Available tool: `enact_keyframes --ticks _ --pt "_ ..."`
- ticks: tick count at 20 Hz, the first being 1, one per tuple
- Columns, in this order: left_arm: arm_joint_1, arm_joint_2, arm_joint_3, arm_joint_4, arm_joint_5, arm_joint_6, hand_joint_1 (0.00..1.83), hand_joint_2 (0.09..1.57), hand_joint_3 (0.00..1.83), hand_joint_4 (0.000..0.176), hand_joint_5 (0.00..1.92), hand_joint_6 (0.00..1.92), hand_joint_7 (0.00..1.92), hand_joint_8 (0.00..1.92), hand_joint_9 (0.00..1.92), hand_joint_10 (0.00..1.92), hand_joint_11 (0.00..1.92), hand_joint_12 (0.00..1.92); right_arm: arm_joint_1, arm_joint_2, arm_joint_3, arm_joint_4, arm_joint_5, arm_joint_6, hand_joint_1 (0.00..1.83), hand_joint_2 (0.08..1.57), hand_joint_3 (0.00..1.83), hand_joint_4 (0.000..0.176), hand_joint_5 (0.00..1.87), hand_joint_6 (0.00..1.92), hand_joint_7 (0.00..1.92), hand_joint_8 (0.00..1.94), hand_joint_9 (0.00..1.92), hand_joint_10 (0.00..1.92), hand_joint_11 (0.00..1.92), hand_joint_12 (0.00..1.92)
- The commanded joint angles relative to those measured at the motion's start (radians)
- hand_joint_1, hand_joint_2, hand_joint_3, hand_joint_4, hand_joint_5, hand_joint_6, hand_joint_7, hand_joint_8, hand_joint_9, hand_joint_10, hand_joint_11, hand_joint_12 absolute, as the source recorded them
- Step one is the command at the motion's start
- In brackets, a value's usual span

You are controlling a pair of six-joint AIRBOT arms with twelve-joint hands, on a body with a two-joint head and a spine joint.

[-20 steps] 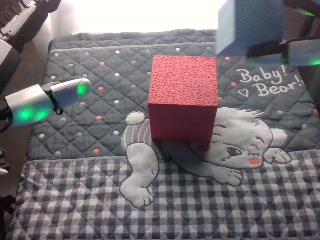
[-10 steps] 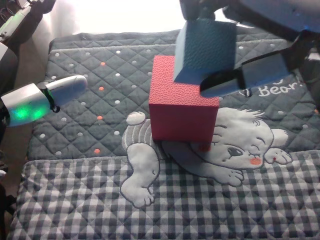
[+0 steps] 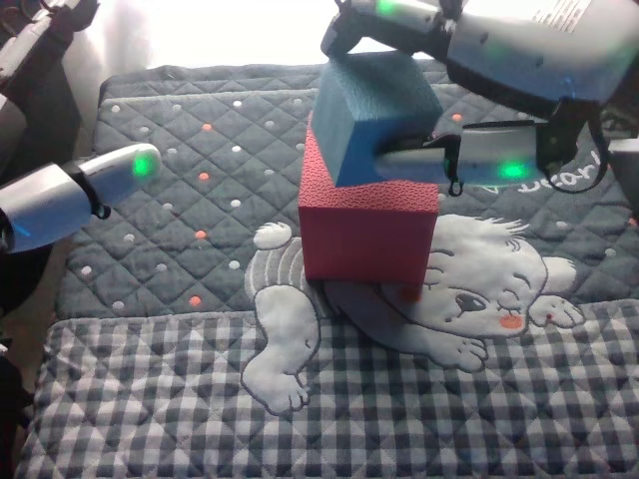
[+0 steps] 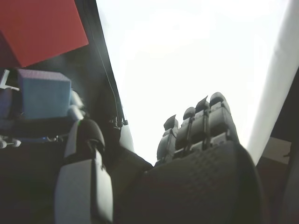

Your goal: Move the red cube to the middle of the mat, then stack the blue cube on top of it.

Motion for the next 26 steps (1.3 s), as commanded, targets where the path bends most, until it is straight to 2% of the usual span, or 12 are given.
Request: enact_keyframes --ticks 1,4,9,11,14,16,17,18,19,21,23,26 --pt "-0.005 -0.003 -0.001 0.019 -0.126 -0.007 0.50 1.06 0.00 0.148 0.00 0.00 0.00 0.00 0.00 0.00 0.00 0.00 0.005 -0.001 0.003 0.025 0.103 0.005 0.35 1.38 0.00 0.000 0.01 0.63 0.00 0.21 0.00 0.74 0.00 1.58" --pt "-0.003 -0.003 -0.002 0.017 -0.127 -0.008 0.50 1.06 0.00 0.153 0.00 0.00 0.00 0.00 0.00 0.00 0.00 0.00 0.004 0.000 0.006 0.025 0.092 0.006 0.33 1.37 0.00 0.000 0.00 0.02 0.01 0.02 0.00 0.79 0.00 1.45" --pt "0.006 -0.002 -0.004 0.012 -0.135 -0.010 0.50 1.05 0.00 0.162 0.00 0.00 0.00 0.00 0.00 0.00 0.00 0.00 0.000 0.022 -0.002 0.025 0.091 0.007 0.37 1.30 0.00 0.000 0.00 0.00 0.00 0.00 0.00 0.02 0.00 0.51" --pt "0.012 -0.001 -0.007 0.011 -0.141 -0.010 0.55 1.06 0.00 0.141 0.00 0.00 0.00 0.00 0.00 0.00 0.00 0.00 -0.002 0.065 -0.025 0.028 0.114 0.007 0.37 1.24 0.00 0.000 0.00 0.00 0.00 0.00 0.04 0.02 0.00 0.58" --pt "0.023 0.000 -0.011 0.007 -0.155 -0.012 0.56 1.07 0.00 0.141 0.00 0.00 0.00 0.00 0.00 0.00 0.00 0.00 -0.030 0.156 -0.065 0.030 0.145 0.006 0.38 1.21 0.00 0.000 0.00 0.00 0.00 0.00 0.00 0.00 0.00 1.44" --pt "0.028 0.002 -0.012 0.005 -0.163 -0.017 0.59 1.07 0.00 0.125 0.00 0.00 0.00 0.00 0.00 0.00 0.00 0.00 -0.049 0.216 -0.087 0.046 0.155 0.006 0.38 1.21 0.00 0.000 0.00 0.00 0.00 0.00 0.06 0.08 0.00 1.70" --pt "0.042 0.009 -0.022 0.005 -0.189 -0.017 0.57 1.06 0.00 0.128 0.00 0.00 0.00 0.00 0.00 0.00 0.00 0.00 -0.086 0.286 -0.123 0.101 0.188 -0.043 0.48 1.21 0.00 0.000 0.00 0.00 0.00 0.00 0.00 0.00 0.00 1.58" --pt "0.045 0.010 -0.024 0.005 -0.194 -0.017 0.63 1.07 0.00 0.160 0.00 0.00 0.00 0.00 0.00 0.00 0.00 0.00 -0.093 0.297 -0.132 0.114 0.195 -0.061 0.50 1.21 0.00 0.000 0.00 0.00 0.00 0.00 0.00 0.00 0.00 0.66" --pt "0.055 0.015 -0.031 0.005 -0.215 -0.017 0.64 1.07 0.00 0.173 0.00 0.00 0.00 0.00 0.00 0.00 0.00 0.00 -0.128 0.332 -0.162 0.164 0.229 -0.126 0.51 1.22 0.00 0.000 0.00 0.00 0.00 0.00 0.00 0.00 0.00 0.13" --pt "0.069 0.024 -0.040 0.002 -0.242 -0.017 0.61 1.07 0.00 0.174 0.00 0.00 0.00 0.00 0.00 0.00 0.00 0.00 -0.193 0.374 -0.196 0.229 0.290 -0.188 0.42 1.24 0.01 0.009 0.00 0.00 0.00 0.00 0.00 0.00 0.00 0.00" --pt "0.077 0.028 -0.044 0.002 -0.263 -0.017 0.63 1.07 0.00 0.176 0.00 0.00 0.00 0.00 0.00 0.00 0.00 0.00 -0.240 0.394 -0.209 0.272 0.334 -0.202 0.35 1.26 0.01 0.064 0.00 0.00 0.00 0.00 0.00 0.00 0.00 0.00" --pt "0.098 0.039 -0.055 0.001 -0.308 -0.017 0.49 1.03 0.00 0.176 0.00 0.00 0.00 0.00 0.00 0.00 0.00 0.00 -0.326 0.410 -0.218 0.355 0.417 -0.208 0.55 1.21 0.00 0.053 0.00 0.00 0.00 0.00 0.00 0.00 0.00 0.00"
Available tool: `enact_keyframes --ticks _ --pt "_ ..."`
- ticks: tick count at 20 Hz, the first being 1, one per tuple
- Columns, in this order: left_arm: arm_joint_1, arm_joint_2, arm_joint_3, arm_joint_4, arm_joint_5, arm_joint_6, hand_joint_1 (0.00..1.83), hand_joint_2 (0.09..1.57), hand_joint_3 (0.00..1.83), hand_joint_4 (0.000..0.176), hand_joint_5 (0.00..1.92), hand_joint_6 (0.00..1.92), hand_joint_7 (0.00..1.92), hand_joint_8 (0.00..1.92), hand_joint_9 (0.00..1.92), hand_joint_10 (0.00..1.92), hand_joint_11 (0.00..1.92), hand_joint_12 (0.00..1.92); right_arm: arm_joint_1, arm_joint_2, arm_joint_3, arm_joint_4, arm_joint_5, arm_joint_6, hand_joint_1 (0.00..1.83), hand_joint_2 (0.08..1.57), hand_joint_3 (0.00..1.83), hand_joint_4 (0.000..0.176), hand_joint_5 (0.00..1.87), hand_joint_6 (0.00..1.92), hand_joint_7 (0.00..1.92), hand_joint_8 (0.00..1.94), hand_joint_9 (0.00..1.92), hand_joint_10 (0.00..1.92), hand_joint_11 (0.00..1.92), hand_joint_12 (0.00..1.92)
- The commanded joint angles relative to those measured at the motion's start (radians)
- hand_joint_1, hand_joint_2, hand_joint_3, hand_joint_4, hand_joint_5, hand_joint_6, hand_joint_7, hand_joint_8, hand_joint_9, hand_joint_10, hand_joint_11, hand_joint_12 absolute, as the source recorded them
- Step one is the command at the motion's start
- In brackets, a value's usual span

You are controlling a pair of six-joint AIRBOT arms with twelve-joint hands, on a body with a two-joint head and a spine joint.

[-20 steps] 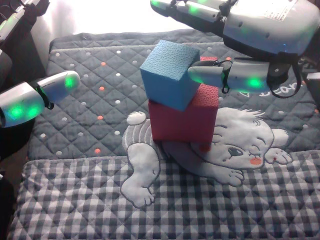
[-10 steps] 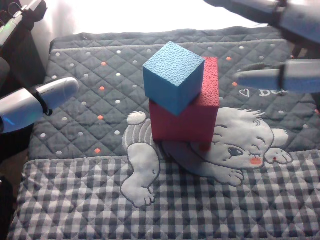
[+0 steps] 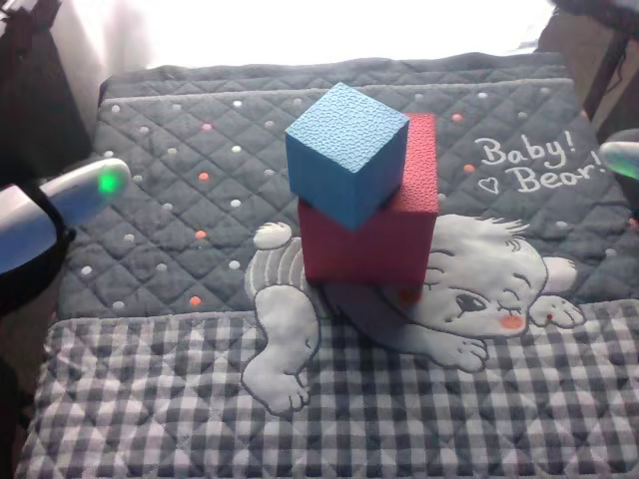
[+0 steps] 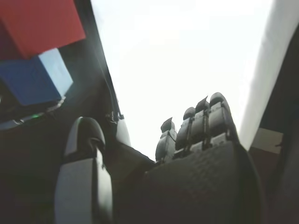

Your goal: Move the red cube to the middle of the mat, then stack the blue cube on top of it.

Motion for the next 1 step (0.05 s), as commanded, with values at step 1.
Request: enact_keyframes --ticks 1 --pt "-0.002 0.015 -0.003 0.019 -0.154 -0.004 0.49 1.03 0.00 0.161 0.00 0.00 0.00 0.00 0.00 0.00 0.00 0.00 -0.002 0.015 -0.003 0.040 0.185 -0.011 0.57 1.18 0.00 0.072 0.00 0.00 0.00 0.00 0.00 0.00 0.00 0.00"
